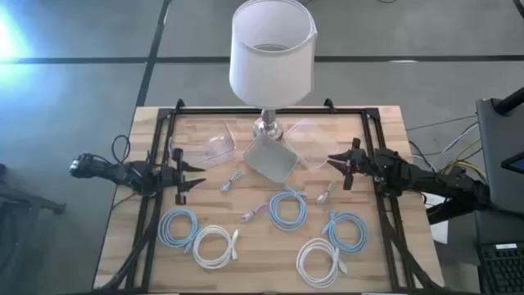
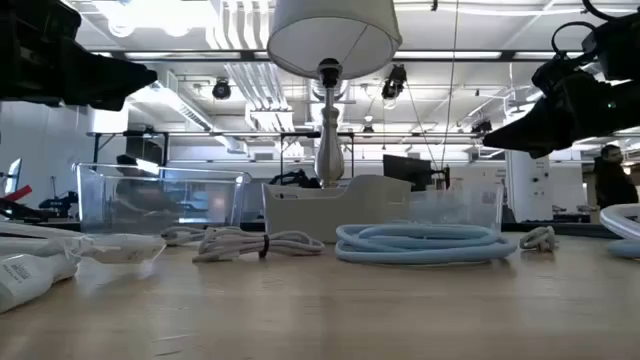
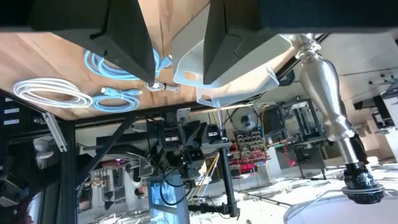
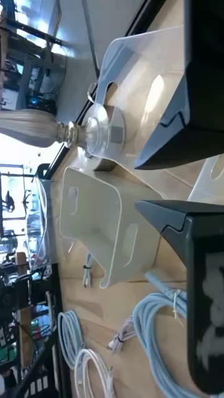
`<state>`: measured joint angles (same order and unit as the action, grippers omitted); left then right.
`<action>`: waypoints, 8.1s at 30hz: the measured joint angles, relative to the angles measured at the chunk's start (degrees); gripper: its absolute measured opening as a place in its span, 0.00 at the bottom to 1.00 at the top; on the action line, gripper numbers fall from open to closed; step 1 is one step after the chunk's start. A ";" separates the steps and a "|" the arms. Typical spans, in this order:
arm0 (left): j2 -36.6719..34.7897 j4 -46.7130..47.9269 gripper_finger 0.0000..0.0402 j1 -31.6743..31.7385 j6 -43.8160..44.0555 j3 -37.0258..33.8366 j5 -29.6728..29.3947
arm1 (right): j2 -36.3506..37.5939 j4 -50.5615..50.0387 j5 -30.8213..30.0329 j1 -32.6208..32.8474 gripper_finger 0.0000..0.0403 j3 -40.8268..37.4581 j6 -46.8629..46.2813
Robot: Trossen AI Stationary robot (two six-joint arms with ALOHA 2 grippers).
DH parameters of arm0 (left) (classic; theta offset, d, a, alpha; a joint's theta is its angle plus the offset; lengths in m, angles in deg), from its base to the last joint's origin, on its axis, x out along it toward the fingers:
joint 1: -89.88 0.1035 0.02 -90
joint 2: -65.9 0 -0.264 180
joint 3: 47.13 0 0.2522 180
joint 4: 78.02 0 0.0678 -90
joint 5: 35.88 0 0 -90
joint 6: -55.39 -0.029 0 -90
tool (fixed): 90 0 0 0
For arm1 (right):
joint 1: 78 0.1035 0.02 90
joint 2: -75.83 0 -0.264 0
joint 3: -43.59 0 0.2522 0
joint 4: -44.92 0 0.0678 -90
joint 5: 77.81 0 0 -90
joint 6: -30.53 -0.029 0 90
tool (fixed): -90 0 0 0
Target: Pick & Place USB Port
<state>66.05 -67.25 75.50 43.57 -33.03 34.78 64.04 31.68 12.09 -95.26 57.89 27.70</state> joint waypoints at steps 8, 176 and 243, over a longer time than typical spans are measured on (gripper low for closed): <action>0.00 -0.02 0.35 -0.01 0.01 0.00 -0.01 | 0.01 0.00 -0.02 -0.01 0.17 0.01 -0.06; 0.11 -2.71 0.35 0.00 0.02 0.00 -0.01 | 0.02 0.17 0.00 0.00 0.17 0.00 -0.02; 63.72 56.97 0.46 -5.67 39.28 34.97 26.61 | -39.59 35.18 -6.18 0.00 0.50 21.20 22.77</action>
<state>129.77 -10.27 69.82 82.85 1.94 61.39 24.45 66.85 5.91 -95.26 79.09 50.47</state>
